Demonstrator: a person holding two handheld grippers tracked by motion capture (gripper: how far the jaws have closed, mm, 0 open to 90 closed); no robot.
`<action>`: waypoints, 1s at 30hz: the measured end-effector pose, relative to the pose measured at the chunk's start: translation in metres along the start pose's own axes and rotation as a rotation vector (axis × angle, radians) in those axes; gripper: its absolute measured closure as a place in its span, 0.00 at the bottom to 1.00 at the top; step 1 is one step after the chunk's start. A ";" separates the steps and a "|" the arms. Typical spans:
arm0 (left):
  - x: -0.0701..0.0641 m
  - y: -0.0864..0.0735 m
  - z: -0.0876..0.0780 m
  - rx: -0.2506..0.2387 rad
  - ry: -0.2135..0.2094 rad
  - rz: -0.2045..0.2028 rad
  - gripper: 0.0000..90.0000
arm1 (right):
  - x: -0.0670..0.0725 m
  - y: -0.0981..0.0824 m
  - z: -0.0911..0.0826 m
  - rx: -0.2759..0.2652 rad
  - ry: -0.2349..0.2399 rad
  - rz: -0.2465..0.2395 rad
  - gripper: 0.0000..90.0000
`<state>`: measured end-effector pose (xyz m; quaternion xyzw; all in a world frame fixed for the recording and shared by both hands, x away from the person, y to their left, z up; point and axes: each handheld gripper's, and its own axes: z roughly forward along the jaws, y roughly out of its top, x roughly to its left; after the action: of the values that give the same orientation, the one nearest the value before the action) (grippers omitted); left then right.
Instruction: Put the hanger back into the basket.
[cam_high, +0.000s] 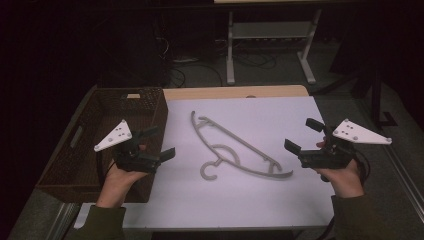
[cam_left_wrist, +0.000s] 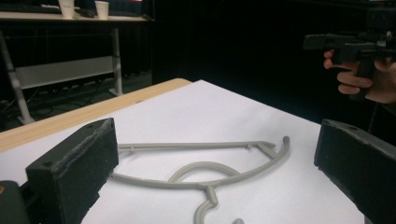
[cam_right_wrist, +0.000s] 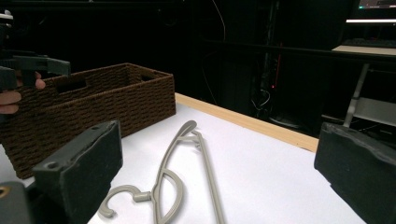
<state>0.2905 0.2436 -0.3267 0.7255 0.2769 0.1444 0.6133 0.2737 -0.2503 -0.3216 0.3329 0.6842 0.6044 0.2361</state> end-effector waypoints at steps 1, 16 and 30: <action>0.000 0.000 0.000 0.000 0.000 0.000 0.00 | 0.000 0.000 0.000 0.000 0.000 0.000 0.01; -0.027 -0.007 0.034 0.167 -0.058 0.039 0.00 | 0.007 -0.005 0.015 0.133 0.007 -0.020 0.01; -0.035 -0.043 0.061 0.273 -0.094 0.022 0.00 | 0.009 -0.025 0.042 0.337 0.049 -0.032 0.27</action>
<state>0.2861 0.1776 -0.3769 0.8112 0.2569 0.0781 0.5195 0.2943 -0.2168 -0.3520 0.3417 0.7868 0.4852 0.1697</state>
